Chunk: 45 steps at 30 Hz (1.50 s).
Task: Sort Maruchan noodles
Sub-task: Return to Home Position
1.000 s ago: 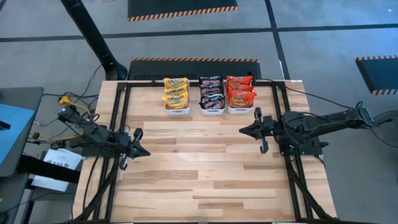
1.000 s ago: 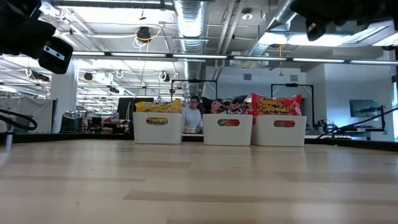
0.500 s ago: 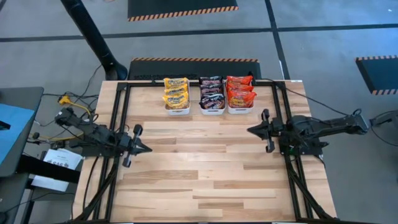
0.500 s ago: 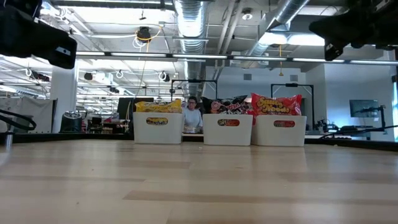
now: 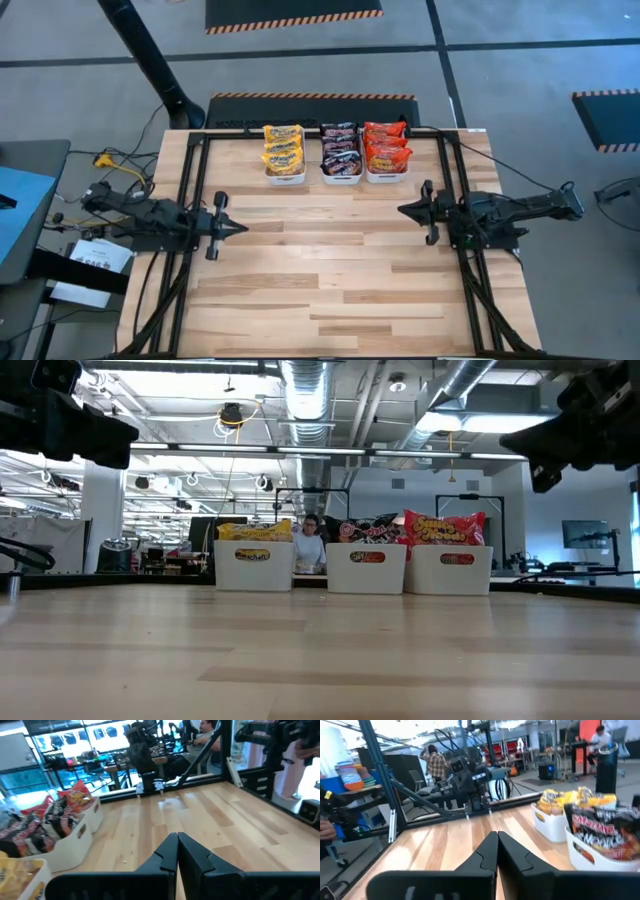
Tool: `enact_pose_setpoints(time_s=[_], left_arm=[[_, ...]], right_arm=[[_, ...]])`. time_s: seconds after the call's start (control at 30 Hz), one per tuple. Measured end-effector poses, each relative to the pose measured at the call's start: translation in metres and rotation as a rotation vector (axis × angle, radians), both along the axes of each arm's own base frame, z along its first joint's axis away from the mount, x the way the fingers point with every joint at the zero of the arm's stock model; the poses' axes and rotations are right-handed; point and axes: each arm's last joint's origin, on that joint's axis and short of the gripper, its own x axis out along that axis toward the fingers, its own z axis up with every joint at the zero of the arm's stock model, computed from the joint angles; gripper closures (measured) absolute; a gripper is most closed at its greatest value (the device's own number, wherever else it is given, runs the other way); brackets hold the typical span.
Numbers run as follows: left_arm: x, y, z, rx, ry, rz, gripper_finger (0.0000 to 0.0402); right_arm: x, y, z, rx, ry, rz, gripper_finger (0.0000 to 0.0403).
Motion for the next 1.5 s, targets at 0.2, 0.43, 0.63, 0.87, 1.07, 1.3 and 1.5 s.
enact_pose_setpoints(time_s=[0.2,0.43,0.63,0.87,1.07,1.3,1.5], left_arm=[[0.001,0.004,0.0,0.068,0.0,0.042,0.0401],[0.002,0.007,0.0,0.053,0.003,0.086,0.0401],[0.002,0.009,0.0,0.02,0.002,0.137,0.0401],[0.002,0.009,0.0,0.018,0.002,0.137,0.0401],[0.002,0.009,0.0,0.013,0.002,0.137,0.0401],[0.002,0.009,0.0,0.012,0.002,0.137,0.0401],[0.002,0.009,0.0,0.011,0.002,0.137,0.0401]], right_arm=[[0.0,-0.001,-0.011,0.011,0.106,-0.025,0.0374],[0.003,0.0,-0.018,0.018,0.183,-0.023,0.0374],[0.005,0.0,-0.022,0.069,0.224,-0.024,0.0374],[0.006,0.0,-0.024,0.066,0.241,-0.024,0.0374],[0.006,0.0,-0.024,0.066,0.241,-0.024,0.0374],[0.006,0.0,-0.024,0.064,0.242,-0.023,0.0374],[0.006,0.0,-0.024,0.064,0.242,-0.024,0.0374]])
